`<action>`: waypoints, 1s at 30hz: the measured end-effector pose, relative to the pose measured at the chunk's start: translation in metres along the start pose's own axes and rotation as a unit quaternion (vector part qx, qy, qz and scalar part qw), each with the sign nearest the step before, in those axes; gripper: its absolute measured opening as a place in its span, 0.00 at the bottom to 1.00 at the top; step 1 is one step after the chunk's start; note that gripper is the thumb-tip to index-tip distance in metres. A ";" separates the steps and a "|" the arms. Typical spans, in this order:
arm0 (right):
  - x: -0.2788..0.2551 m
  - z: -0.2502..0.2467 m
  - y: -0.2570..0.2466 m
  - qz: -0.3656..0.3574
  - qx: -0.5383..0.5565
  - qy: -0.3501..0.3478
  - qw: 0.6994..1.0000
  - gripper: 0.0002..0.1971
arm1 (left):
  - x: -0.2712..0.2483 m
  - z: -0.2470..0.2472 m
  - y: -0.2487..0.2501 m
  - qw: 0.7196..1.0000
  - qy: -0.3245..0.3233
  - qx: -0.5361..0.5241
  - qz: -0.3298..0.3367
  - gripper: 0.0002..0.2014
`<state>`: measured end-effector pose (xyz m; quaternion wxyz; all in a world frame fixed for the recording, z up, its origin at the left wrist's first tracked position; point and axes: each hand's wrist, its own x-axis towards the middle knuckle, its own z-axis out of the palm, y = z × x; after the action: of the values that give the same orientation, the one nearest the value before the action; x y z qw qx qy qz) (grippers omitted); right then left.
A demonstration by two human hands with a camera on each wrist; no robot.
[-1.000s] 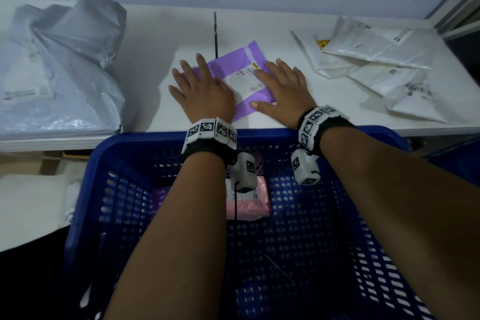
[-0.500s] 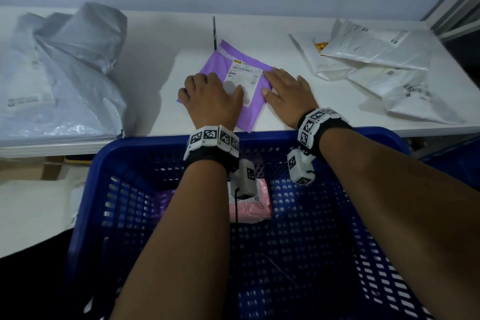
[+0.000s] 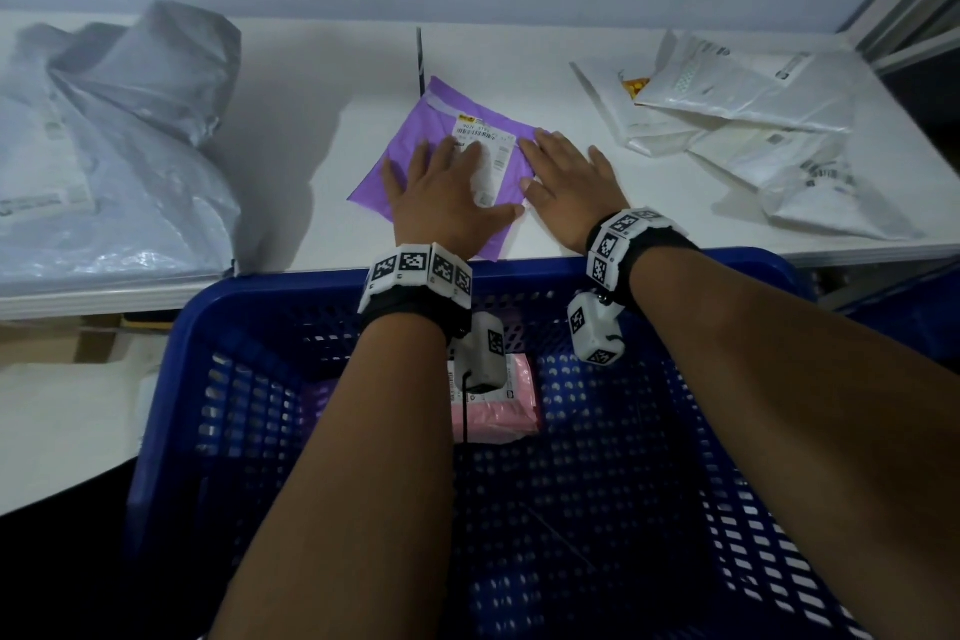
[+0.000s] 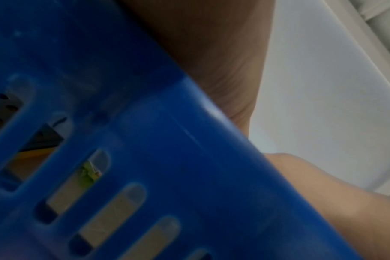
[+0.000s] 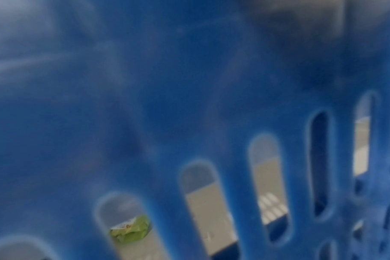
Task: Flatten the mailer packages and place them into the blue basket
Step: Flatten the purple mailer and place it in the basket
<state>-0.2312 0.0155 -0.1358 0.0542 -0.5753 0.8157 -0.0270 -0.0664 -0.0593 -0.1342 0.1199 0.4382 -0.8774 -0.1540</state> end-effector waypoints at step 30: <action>0.003 0.005 0.001 0.014 0.008 0.025 1.000 0.30 | -0.015 -0.025 -0.019 0.979 -0.081 -0.017 -0.184 0.61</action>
<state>-0.2328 0.0129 -0.1410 0.0386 -0.5625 0.8246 -0.0470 -0.0351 -0.0624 -0.1193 0.0253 0.5762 -0.7858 -0.2234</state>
